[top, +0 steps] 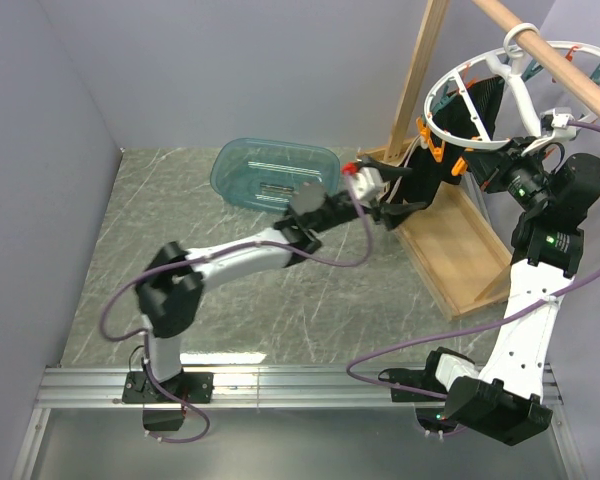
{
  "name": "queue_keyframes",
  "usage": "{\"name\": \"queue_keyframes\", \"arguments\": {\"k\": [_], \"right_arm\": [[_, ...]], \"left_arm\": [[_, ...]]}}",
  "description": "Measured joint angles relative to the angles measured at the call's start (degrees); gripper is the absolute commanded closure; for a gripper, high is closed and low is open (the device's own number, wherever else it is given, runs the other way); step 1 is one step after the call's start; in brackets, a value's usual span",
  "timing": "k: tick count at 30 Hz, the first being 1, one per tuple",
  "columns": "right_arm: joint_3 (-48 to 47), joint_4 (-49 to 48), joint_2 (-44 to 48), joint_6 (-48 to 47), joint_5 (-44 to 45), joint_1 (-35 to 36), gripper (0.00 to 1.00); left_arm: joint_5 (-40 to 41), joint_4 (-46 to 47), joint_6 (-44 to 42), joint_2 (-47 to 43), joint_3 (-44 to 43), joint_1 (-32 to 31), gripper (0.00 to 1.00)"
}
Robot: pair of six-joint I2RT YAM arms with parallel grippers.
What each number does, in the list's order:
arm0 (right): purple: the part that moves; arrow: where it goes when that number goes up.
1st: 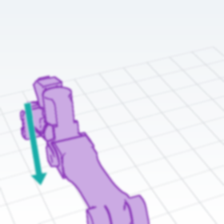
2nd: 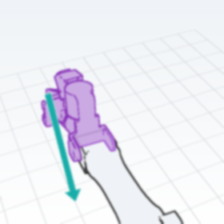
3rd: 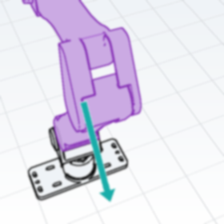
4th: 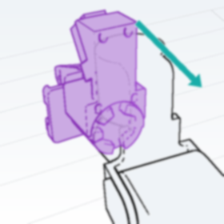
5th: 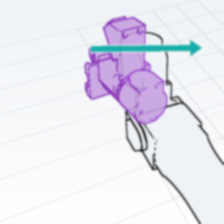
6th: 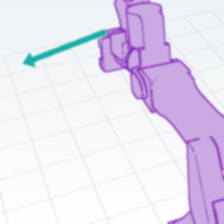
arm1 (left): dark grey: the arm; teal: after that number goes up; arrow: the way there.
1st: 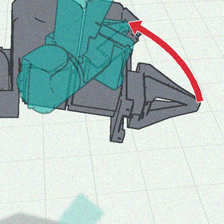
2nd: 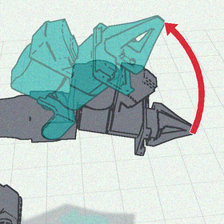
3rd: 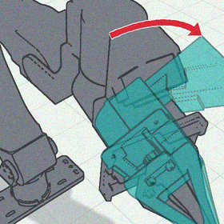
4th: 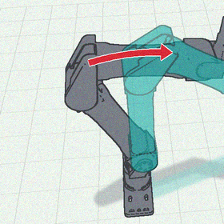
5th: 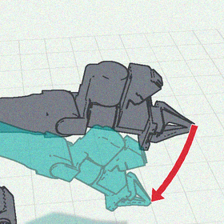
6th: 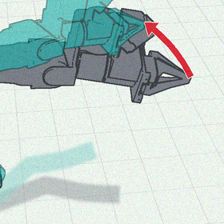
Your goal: Clip the underwear to the hanger
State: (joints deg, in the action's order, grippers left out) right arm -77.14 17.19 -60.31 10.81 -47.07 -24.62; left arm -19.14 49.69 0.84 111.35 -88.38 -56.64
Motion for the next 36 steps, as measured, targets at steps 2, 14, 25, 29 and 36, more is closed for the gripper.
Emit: {"name": "queue_keyframes", "arguments": {"k": [2,14,25,29,36], "right_arm": [[0.0,0.0,0.0,0.0,0.0,0.0,1.0],[-0.1,-0.1,0.0,1.6,-0.4,0.0,1.0],[-0.1,-0.7,0.0,3.1,-2.1,0.0,1.0],[-0.1,-1.4,0.0,3.8,-3.1,0.0,1.0],[-0.1,-2.1,0.0,5.0,-4.1,0.0,1.0]], "left_arm": [[-2.4,-2.2,-1.2,-5.4,4.6,2.3,0.26],[-7.7,-3.9,-11.1,-13.7,31.7,9.6,0.27],[-2.8,19.7,-26.2,11.6,32.5,9.2,0.15],[-0.2,20.4,-27.1,19.3,27.2,9.0,0.14],[5.1,23.4,-26.2,24.9,16.3,7.4,0.17]]}}
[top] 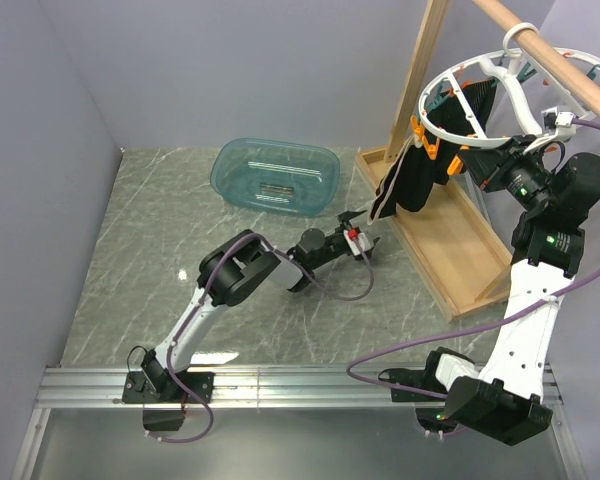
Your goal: Clip the underwear to the hanger
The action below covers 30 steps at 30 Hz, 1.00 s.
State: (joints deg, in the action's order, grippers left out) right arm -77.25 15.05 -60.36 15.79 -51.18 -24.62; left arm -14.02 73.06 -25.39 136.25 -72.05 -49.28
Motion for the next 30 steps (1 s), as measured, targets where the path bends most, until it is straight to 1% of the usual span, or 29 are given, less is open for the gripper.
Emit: {"name": "queue_keyframes", "arguments": {"k": [4,7,8,10,12,13,14,17,19,20,21,22,23,24,25,30], "right_arm": [[0.0,0.0,0.0,0.1,-0.4,0.0,1.0],[0.0,-0.1,0.0,0.3,-0.5,0.0,1.0],[0.0,-0.1,0.0,0.3,-0.5,0.0,1.0],[0.0,-0.1,0.0,0.3,-0.5,0.0,1.0],[0.0,-0.1,0.0,0.3,-0.5,0.0,1.0],[0.0,-0.1,0.0,0.3,-0.5,0.0,1.0],[0.0,-0.1,0.0,0.3,-0.5,0.0,1.0],[0.0,-0.1,0.0,0.5,-0.5,0.0,1.0],[0.0,-0.1,0.0,0.5,-0.5,0.0,1.0],[0.0,-0.1,0.0,0.5,-0.5,0.0,1.0],[0.0,-0.1,0.0,0.5,-0.5,0.0,1.0],[0.0,-0.1,0.0,0.5,-0.5,0.0,1.0],[0.0,-0.2,0.0,0.5,-0.5,0.0,1.0],[0.0,-0.2,0.0,0.5,-0.5,0.0,1.0],[0.0,-0.4,0.1,0.6,-0.5,0.0,1.0],[0.0,-0.6,0.2,0.9,-0.6,-0.1,1.0]], "left_arm": [[2.8,0.5,1.2,2.2,-4.6,-1.1,0.27],[4.0,0.5,2.1,2.5,-5.8,-1.6,0.42],[4.2,0.6,2.4,2.5,-5.9,-1.6,0.54],[4.5,0.9,2.8,2.5,-5.9,-1.7,0.64],[4.6,1.0,3.1,2.3,-5.5,-1.7,0.77],[4.6,1.2,3.2,2.2,-5.0,-1.7,0.81],[4.7,1.2,3.3,1.7,-3.9,-1.7,0.89],[4.6,1.2,3.7,0.2,-0.7,-1.7,0.97],[4.2,1.2,3.7,-1.4,1.2,-1.8,0.99],[3.8,1.2,3.8,-2.3,1.9,-1.8,0.96],[3.5,1.2,3.8,-3.1,2.2,-1.8,0.89],[3.3,1.2,3.8,-3.9,2.4,-1.9,0.79],[3.1,1.3,4.2,-4.8,2.4,-2.0,0.57],[3.2,1.4,4.3,-5.4,2.4,-2.0,0.51],[3.5,1.5,5.2,-6.0,2.3,-2.1,0.48],[5.8,2.1,8.5,-6.4,1.9,-2.6,0.46]]}}
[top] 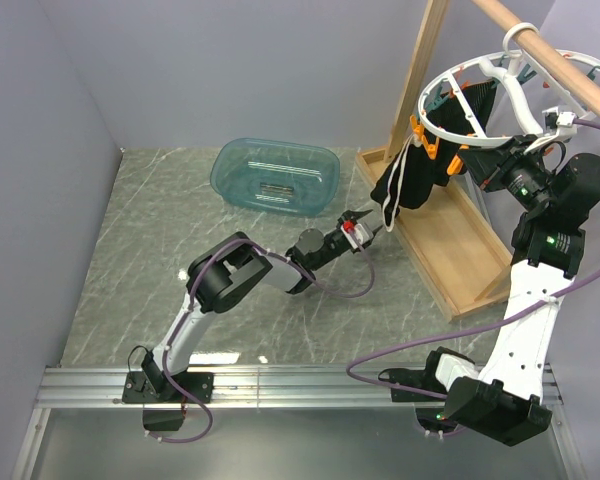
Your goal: Clip the underwear to the hanger
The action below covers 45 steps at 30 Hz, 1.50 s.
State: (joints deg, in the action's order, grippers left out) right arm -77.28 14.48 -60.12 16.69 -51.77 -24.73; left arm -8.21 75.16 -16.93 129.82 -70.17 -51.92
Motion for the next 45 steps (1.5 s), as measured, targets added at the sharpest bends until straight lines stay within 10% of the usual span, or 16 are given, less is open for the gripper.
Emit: {"name": "queue_keyframes", "arguments": {"k": [28,45], "right_arm": [[0.0,-0.3,-0.1,0.4,-0.9,-0.5,1.0],[0.0,-0.4,-0.2,0.4,-1.0,-0.6,1.0]], "left_arm": [[2.1,-0.4,-6.4,13.3,-15.0,0.1,0.42],[0.0,-0.7,-2.9,4.5,-6.0,1.2,0.97]]}}
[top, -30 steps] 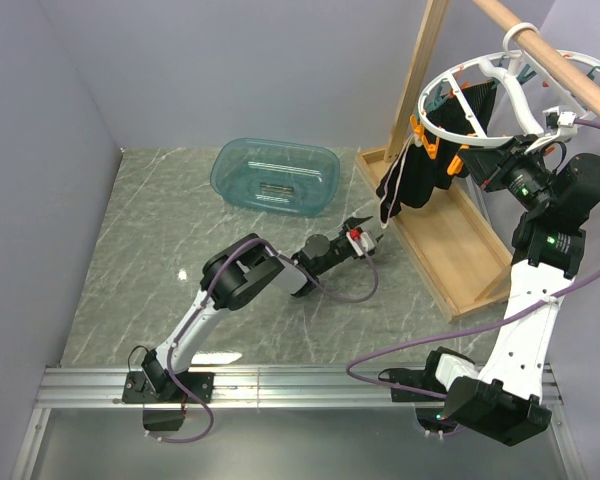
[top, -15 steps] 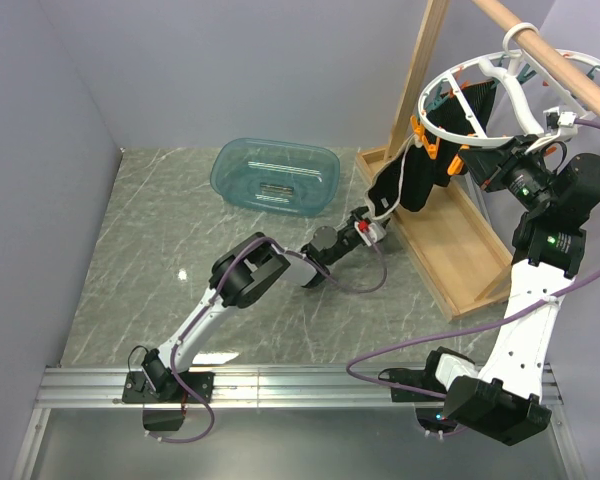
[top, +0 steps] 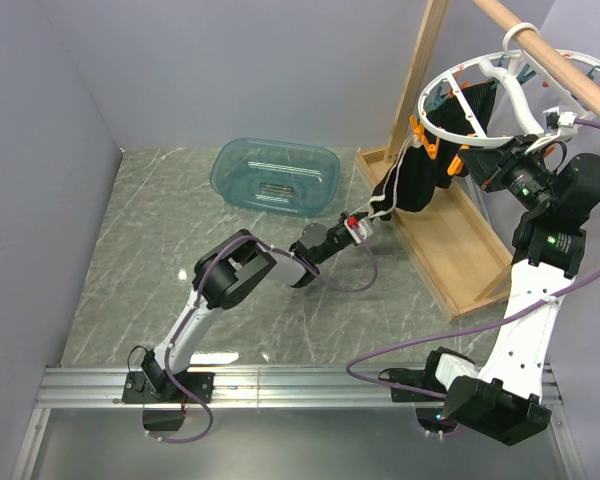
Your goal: Clip the underwear to the hanger
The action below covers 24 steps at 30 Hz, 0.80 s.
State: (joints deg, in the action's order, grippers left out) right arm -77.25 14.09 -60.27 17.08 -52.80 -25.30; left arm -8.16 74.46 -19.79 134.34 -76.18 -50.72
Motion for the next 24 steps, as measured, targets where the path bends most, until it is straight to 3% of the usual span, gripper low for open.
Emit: {"name": "queue_keyframes", "arguments": {"k": [17,21,24], "right_arm": [[1.4,-1.2,0.0,0.0,0.0,-0.1,1.0],[1.6,-1.2,0.0,0.0,0.0,-0.1,1.0],[1.6,-1.3,0.0,0.0,0.0,-0.1,1.0]], "left_arm": [[-12.6,-0.6,-3.4,-11.0,-0.6,-4.5,1.0],[-16.3,-5.3,-3.1,-14.5,-1.1,-6.7,1.0],[-18.6,-13.9,-2.5,-16.2,-4.7,-7.8,1.0]]}}
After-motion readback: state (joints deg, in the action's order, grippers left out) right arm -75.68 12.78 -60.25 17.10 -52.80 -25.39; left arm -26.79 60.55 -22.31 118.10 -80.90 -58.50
